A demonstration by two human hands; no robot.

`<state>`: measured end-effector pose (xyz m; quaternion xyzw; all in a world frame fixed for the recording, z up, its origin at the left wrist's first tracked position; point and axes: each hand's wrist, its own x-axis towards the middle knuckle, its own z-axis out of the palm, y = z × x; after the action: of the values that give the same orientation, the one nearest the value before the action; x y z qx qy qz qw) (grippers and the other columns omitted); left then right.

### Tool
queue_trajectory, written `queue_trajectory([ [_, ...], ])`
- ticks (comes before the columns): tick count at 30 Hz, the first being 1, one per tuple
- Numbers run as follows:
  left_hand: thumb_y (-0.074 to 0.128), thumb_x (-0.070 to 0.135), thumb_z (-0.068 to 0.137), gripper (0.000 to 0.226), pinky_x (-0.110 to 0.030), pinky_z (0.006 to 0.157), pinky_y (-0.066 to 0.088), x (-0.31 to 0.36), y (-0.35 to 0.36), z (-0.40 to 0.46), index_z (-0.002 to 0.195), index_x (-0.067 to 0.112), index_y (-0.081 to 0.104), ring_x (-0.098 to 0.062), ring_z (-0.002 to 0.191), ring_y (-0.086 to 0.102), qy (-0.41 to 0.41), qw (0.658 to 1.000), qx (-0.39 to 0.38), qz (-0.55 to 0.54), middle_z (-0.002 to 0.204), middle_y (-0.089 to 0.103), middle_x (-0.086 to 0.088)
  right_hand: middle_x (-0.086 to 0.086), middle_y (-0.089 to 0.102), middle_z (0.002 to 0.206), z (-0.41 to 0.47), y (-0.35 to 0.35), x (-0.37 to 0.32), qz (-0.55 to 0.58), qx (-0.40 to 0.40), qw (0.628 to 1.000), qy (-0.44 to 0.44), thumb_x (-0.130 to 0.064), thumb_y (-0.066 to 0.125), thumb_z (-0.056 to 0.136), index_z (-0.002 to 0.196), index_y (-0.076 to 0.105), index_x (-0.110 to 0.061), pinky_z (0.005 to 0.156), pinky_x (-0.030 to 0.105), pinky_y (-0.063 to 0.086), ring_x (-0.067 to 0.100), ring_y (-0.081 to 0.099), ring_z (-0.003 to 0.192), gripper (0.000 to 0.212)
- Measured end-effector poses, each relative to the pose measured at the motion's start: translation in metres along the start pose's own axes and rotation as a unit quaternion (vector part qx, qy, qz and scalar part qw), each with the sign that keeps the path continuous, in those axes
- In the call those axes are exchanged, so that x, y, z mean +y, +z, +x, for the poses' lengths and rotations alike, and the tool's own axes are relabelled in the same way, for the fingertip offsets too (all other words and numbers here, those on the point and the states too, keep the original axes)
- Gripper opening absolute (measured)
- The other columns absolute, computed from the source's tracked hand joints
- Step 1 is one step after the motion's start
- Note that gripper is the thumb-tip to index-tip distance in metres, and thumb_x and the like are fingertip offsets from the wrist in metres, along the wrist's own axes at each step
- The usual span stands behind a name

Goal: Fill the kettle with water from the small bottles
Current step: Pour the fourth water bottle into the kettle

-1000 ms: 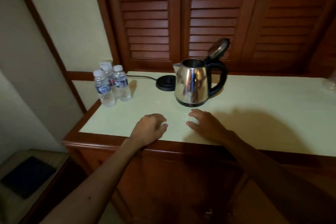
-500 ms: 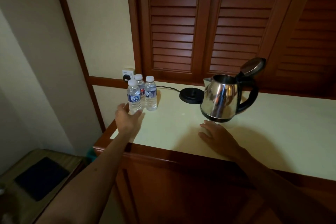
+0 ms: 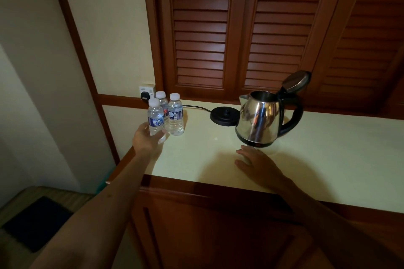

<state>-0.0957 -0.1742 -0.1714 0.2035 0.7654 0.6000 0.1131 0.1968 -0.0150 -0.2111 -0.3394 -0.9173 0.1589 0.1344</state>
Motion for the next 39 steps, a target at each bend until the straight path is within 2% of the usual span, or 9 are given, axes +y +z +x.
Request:
queue_trajectory([
  [5,0.080,0.025,0.082,0.054,-0.043,0.100,0.051,-0.007,0.009,-0.021,0.130,0.016,0.059,-0.027,0.117,0.062,0.045,0.998,-0.038,0.024,0.126,0.067,-0.008,-0.002,0.042,0.151,-0.001,-0.002,-0.001,0.015,0.013,1.000,-0.008,-0.049,0.050,0.095,0.138,0.050,-0.023,0.114,0.041,0.030,0.018,0.035,0.139,0.050],
  [9,0.079,0.023,0.083,0.054,-0.026,0.087,0.048,-0.002,0.030,-0.049,0.132,0.016,0.058,-0.016,0.109,0.059,0.091,0.990,-0.104,0.040,0.119,0.065,0.000,0.000,0.046,0.147,-0.004,-0.003,0.000,0.048,0.023,0.999,-0.010,-0.046,0.057,0.092,0.135,0.054,-0.021,0.112,0.039,0.034,0.018,0.041,0.136,0.051],
  [12,0.082,0.021,0.080,0.052,-0.020,0.078,0.048,0.004,0.054,-0.067,0.127,0.016,0.059,-0.011,0.097,0.063,0.122,0.979,-0.156,0.038,0.110,0.067,0.003,-0.005,0.056,0.136,-0.006,-0.007,0.001,0.150,0.044,0.987,0.036,-0.046,0.063,0.088,0.133,0.056,-0.022,0.102,0.036,0.044,0.015,0.053,0.123,0.050],
  [15,0.084,0.020,0.078,0.055,-0.027,0.084,0.057,0.007,0.082,-0.081,0.126,0.019,0.058,-0.011,0.096,0.070,0.118,0.970,-0.211,0.013,0.113,0.073,-0.001,-0.004,0.063,0.120,-0.005,-0.019,0.002,0.305,0.078,0.944,0.096,-0.035,0.065,0.089,0.127,0.060,-0.018,0.091,0.034,0.052,0.015,0.061,0.108,0.042],
  [20,0.088,0.014,0.072,0.057,-0.046,0.090,0.058,0.014,0.121,-0.103,0.119,0.019,0.055,-0.016,0.100,0.072,0.096,0.951,-0.291,-0.038,0.111,0.074,-0.003,0.004,0.071,0.102,0.000,-0.054,-0.001,0.394,0.182,0.900,0.045,-0.026,0.060,0.094,0.109,0.066,-0.007,0.084,0.035,0.057,0.015,0.069,0.093,0.025],
  [25,0.093,0.016,0.062,0.069,-0.042,0.096,0.056,0.015,0.142,-0.111,0.122,0.024,0.060,-0.012,0.104,0.071,0.121,0.935,-0.333,-0.022,0.111,0.075,0.004,-0.006,0.067,0.089,0.015,-0.101,-0.024,0.295,0.176,0.939,-0.025,-0.039,0.068,0.087,0.103,0.068,-0.014,0.074,0.018,0.050,0.004,0.063,0.085,0.030],
  [30,0.092,0.009,0.065,0.065,-0.038,0.100,0.053,0.015,0.143,-0.112,0.124,0.016,0.064,-0.011,0.105,0.070,0.131,0.934,-0.332,-0.027,0.112,0.075,0.004,-0.001,0.061,0.071,0.027,-0.114,-0.037,0.135,0.123,0.980,-0.082,-0.041,0.073,0.081,0.083,0.065,-0.015,0.059,0.023,0.043,0.007,0.054,0.065,0.027],
  [35,0.094,0.020,0.063,0.072,-0.036,0.097,0.055,0.019,0.142,-0.115,0.126,0.022,0.061,-0.010,0.104,0.070,0.133,0.937,-0.324,-0.023,0.112,0.074,0.005,-0.002,0.057,0.079,0.031,-0.113,-0.032,0.084,0.132,0.981,-0.114,-0.046,0.067,0.084,0.086,0.065,-0.014,0.063,0.023,0.038,0.008,0.052,0.071,0.032],
  [39,0.089,0.010,0.070,0.062,-0.043,0.099,0.053,0.019,0.144,-0.116,0.126,0.017,0.062,-0.019,0.105,0.071,0.129,0.935,-0.326,-0.054,0.111,0.075,-0.003,0.001,0.057,0.088,0.035,-0.112,-0.029,0.070,0.115,0.982,-0.130,-0.045,0.064,0.086,0.093,0.066,-0.011,0.066,0.025,0.037,0.015,0.055,0.081,0.035],
])
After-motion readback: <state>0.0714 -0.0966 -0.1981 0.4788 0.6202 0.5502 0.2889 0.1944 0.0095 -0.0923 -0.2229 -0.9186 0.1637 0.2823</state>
